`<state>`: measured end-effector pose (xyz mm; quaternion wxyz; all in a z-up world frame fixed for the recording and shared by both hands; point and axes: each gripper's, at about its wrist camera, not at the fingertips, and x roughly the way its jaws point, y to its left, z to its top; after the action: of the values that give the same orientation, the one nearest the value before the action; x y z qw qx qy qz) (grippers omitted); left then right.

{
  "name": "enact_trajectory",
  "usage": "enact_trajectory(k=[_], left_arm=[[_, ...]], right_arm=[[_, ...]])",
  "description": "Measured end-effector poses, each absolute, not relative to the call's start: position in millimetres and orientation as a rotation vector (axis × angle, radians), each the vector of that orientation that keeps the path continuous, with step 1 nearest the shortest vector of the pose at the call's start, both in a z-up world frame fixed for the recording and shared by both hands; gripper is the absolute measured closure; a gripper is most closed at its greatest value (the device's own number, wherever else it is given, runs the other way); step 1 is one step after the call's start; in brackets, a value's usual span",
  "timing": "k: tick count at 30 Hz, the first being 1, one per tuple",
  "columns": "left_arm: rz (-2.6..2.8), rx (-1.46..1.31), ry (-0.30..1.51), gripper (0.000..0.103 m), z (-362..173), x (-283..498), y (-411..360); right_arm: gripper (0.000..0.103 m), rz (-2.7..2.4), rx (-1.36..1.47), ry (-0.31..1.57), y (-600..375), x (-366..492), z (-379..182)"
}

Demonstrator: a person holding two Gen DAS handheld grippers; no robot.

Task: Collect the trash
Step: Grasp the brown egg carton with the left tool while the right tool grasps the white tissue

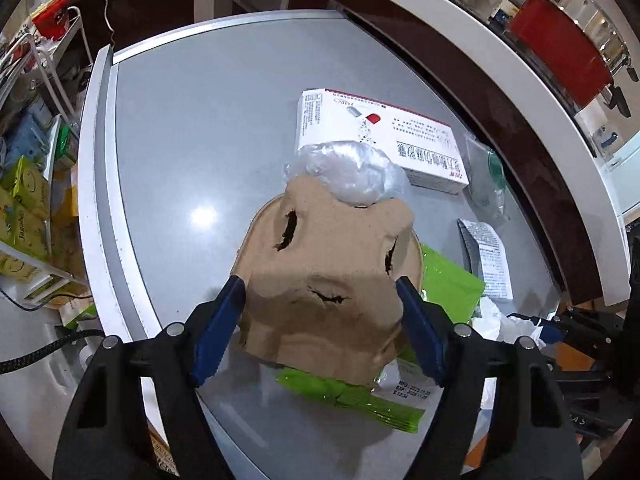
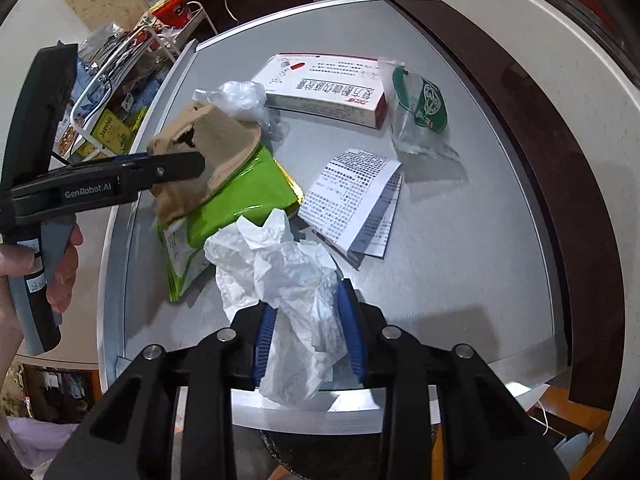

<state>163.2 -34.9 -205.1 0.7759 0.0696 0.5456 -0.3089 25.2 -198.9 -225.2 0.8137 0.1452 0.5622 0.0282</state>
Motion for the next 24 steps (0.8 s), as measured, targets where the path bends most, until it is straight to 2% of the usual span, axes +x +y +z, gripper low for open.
enact_trajectory(k=[1, 3, 5, 13, 20, 22, 24], left_arm=[[-0.672, 0.159, 1.179, 0.027, -205, 162, -35], [-0.675, 0.168, 1.171, 0.027, -203, 160, -35], [-0.671, 0.172, 1.157, 0.027, -201, 158, -33], [-0.652, 0.139, 1.134, 0.027, -187, 159, -17], [-0.618, 0.103, 1.123, 0.027, -184, 155, -3], [-0.61, 0.094, 1.124, 0.027, -185, 155, -1], [-0.605, 0.089, 1.125, 0.027, -186, 155, -1]], right_arm=[[0.065, 0.055, 0.317, 1.197, -199, 25, -225], [0.023, 0.04, 0.314, 1.178, -198, 25, -221], [0.016, 0.023, 0.285, 1.147, -195, 25, -216], [0.016, 0.028, 0.094, 1.189, -168, 33, -223], [0.016, 0.067, 0.08, 1.227, -159, 38, -233], [0.02, 0.07, 0.096, 1.231, -159, 37, -235], [0.036, 0.074, 0.103, 1.238, -159, 37, -238]])
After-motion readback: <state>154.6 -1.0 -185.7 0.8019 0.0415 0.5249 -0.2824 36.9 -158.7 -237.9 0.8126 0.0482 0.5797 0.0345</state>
